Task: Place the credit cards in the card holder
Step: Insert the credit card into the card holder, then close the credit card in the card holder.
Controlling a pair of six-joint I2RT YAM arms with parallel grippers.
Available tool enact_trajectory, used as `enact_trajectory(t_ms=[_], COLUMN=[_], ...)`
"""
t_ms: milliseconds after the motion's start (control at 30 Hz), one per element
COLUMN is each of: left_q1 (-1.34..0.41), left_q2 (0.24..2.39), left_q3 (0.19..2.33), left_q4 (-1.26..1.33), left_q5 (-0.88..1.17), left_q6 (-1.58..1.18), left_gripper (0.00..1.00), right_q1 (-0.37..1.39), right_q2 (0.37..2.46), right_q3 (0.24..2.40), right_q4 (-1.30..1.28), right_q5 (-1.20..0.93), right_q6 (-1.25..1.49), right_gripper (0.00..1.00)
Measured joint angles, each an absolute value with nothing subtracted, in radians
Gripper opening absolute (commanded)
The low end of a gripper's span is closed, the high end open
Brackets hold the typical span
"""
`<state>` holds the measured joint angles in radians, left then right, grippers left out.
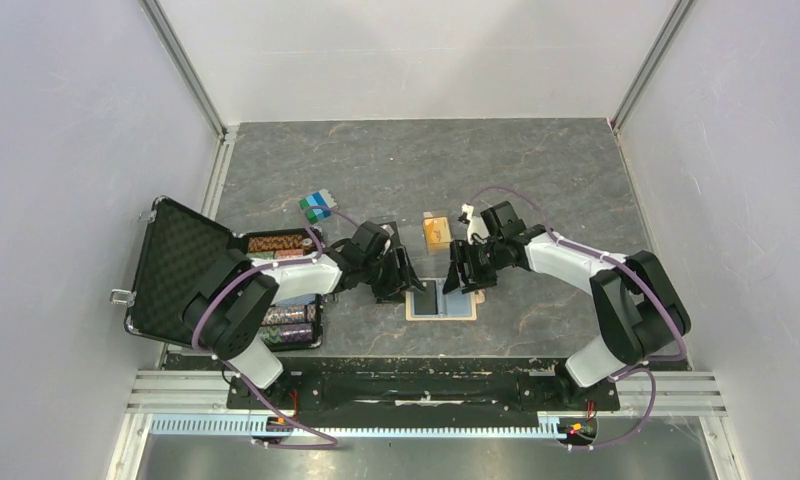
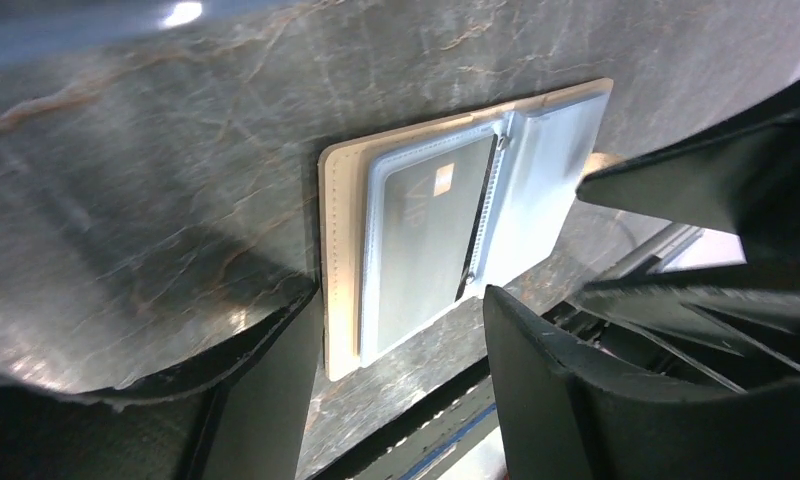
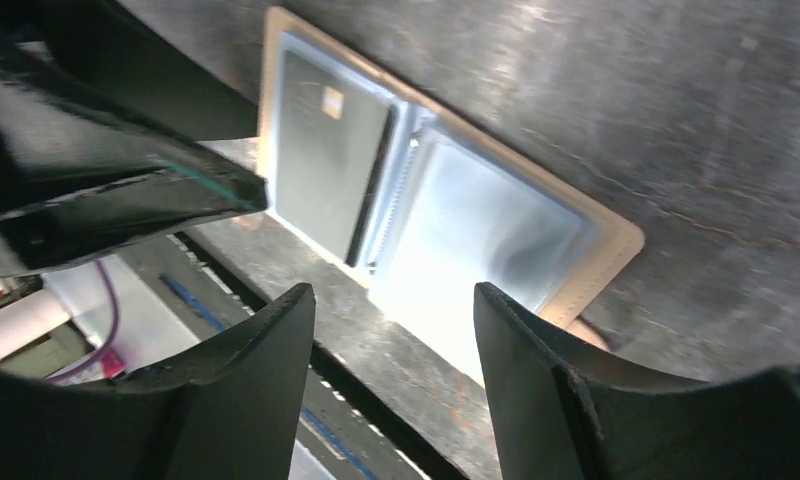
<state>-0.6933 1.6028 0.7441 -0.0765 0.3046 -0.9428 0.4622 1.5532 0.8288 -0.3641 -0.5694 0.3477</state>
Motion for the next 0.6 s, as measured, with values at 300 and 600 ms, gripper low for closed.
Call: enact_trajectory(t_ms=[300, 600], left_q1=[-0.690, -0.690], left_q2=[1.657, 1.606], left_q3=[0.744, 0.744], left_q4=[0.037, 0.032], left_q5=[0.403, 0.405], left_q6=[-0.953, -0.953], left_gripper=[0.65, 0.58], right_q1=[0.441, 0.441], right_q2=[1.583, 1.592], right_q3=[0.799, 0.799], right_q4=[-0.358, -0.344], right_q5=[-0.557, -0.579], right_q6=[0.268, 0.259], right_gripper=[0.59, 0.59])
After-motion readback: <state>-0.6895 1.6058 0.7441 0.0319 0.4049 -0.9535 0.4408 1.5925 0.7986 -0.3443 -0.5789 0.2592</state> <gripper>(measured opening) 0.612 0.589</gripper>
